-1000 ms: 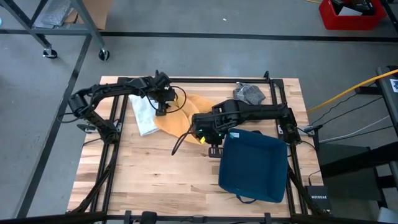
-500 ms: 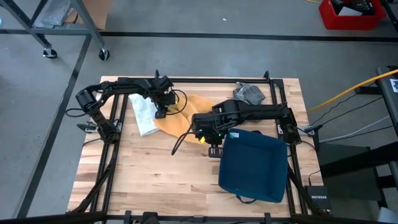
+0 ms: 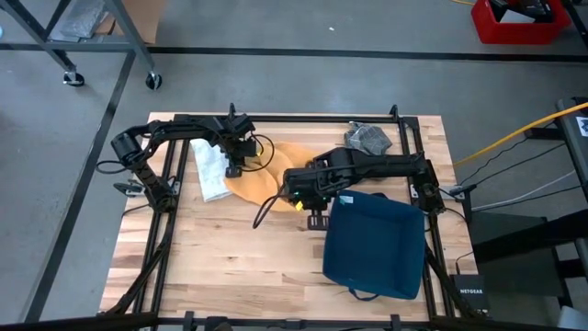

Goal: Fold towel
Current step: Fold the yellow towel

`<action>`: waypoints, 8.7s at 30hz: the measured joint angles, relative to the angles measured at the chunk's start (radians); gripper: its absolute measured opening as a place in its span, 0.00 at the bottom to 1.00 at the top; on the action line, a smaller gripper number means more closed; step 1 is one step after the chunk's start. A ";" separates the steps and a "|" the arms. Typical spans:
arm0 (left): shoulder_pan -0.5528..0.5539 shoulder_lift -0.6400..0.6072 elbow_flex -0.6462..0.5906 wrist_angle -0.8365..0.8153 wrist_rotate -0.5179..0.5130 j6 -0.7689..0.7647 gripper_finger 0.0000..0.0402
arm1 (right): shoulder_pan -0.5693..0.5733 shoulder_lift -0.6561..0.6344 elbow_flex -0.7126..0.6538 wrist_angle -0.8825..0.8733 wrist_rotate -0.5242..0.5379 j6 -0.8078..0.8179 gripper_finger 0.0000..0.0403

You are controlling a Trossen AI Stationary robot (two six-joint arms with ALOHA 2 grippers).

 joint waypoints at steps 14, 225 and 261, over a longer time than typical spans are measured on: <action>0.000 0.000 0.000 -0.024 -0.053 -0.034 0.04 | -0.020 0.000 0.001 0.000 0.011 0.006 0.03; 0.149 -0.399 0.276 1.370 -0.495 -0.154 0.00 | -0.812 -0.280 0.027 1.201 0.035 -0.101 0.03; 0.276 -0.315 0.512 1.410 -0.398 -0.682 0.00 | -0.812 -0.290 0.027 1.570 0.009 -0.075 0.03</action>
